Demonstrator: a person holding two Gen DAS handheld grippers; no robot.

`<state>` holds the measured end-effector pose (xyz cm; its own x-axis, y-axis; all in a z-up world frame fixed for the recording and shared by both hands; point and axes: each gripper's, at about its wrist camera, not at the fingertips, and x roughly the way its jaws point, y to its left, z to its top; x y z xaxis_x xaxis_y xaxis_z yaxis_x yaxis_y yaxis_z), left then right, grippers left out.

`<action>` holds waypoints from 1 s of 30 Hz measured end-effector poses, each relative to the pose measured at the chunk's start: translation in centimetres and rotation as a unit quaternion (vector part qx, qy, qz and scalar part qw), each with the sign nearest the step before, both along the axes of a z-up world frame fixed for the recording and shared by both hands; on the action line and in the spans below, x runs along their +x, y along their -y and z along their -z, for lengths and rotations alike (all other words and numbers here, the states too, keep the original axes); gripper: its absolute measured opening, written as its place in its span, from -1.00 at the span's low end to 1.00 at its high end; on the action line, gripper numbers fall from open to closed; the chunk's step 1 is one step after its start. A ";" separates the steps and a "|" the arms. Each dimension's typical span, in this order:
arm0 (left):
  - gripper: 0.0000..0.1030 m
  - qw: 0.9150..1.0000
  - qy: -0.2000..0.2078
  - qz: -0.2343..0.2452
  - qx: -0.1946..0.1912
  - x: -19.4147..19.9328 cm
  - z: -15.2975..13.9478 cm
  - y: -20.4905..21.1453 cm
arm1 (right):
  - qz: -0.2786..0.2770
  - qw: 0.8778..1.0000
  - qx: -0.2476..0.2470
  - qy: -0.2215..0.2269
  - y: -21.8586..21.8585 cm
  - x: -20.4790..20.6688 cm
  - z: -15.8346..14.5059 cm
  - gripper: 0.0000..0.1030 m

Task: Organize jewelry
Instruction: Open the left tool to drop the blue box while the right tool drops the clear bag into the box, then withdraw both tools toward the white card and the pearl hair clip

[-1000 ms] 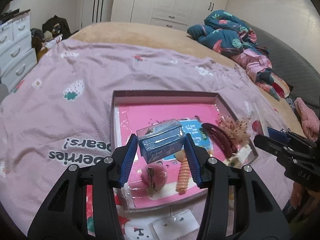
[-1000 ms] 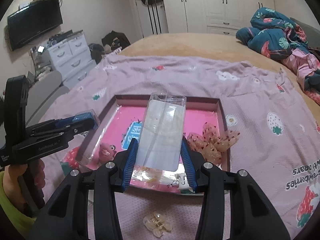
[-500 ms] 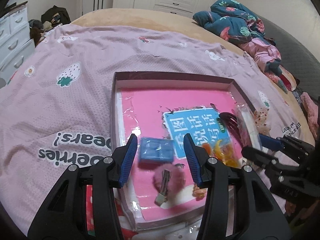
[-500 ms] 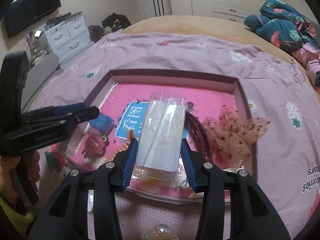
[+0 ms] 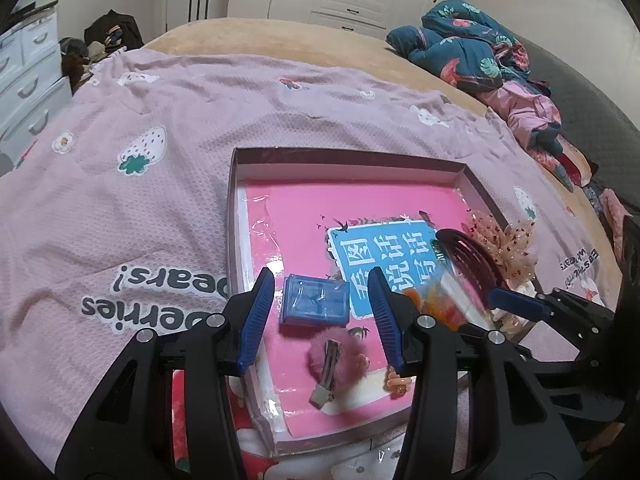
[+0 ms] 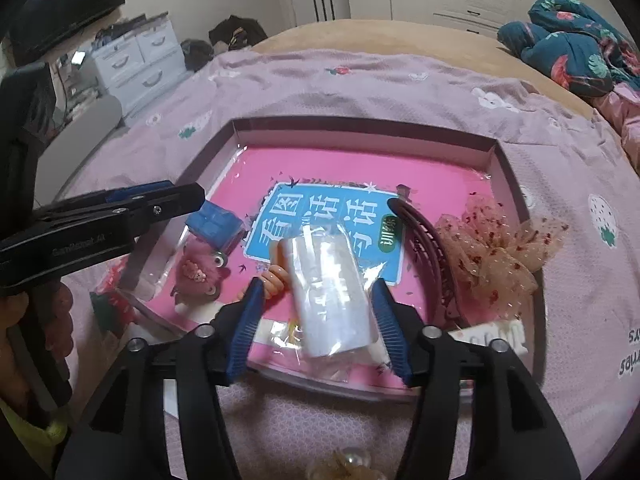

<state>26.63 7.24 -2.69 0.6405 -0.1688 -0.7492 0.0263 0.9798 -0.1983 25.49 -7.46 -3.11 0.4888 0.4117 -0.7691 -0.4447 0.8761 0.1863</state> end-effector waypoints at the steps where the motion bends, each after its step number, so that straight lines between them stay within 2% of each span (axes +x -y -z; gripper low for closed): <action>1: -0.15 1.000 0.001 -0.002 -0.002 -0.1 -0.1 0.0 | 0.004 1.000 0.004 0.004 0.4 -0.3 -0.3 0.19; 11: 0.22 0.999 0.032 -0.014 -0.009 -2.6 -2.8 0.1 | 0.038 0.997 0.012 0.063 3.2 -3.6 -3.5 0.62; 14: 0.45 0.999 0.039 -0.024 -0.009 -3.4 -3.4 -0.1 | 0.045 0.996 0.016 0.078 3.9 -4.4 -4.5 0.71; 16: 0.53 0.999 0.044 -0.029 -0.014 -3.9 -3.9 -0.2 | 0.049 0.995 0.019 0.084 4.2 -4.9 -5.0 0.74; 18: 0.72 0.998 0.049 -0.037 -0.010 -4.6 -4.5 -0.3 | 0.053 0.994 0.024 0.089 4.6 -5.4 -5.5 0.78; 20: 0.82 0.997 0.057 -0.043 -0.007 -5.3 -5.1 -0.3 | 0.054 0.994 0.029 0.095 4.8 -6.0 -6.0 0.80; 30: 0.82 0.994 0.097 -0.056 -0.015 -9.3 -8.1 -0.4 | 0.055 0.988 0.029 0.144 5.7 -9.0 -9.1 0.86</action>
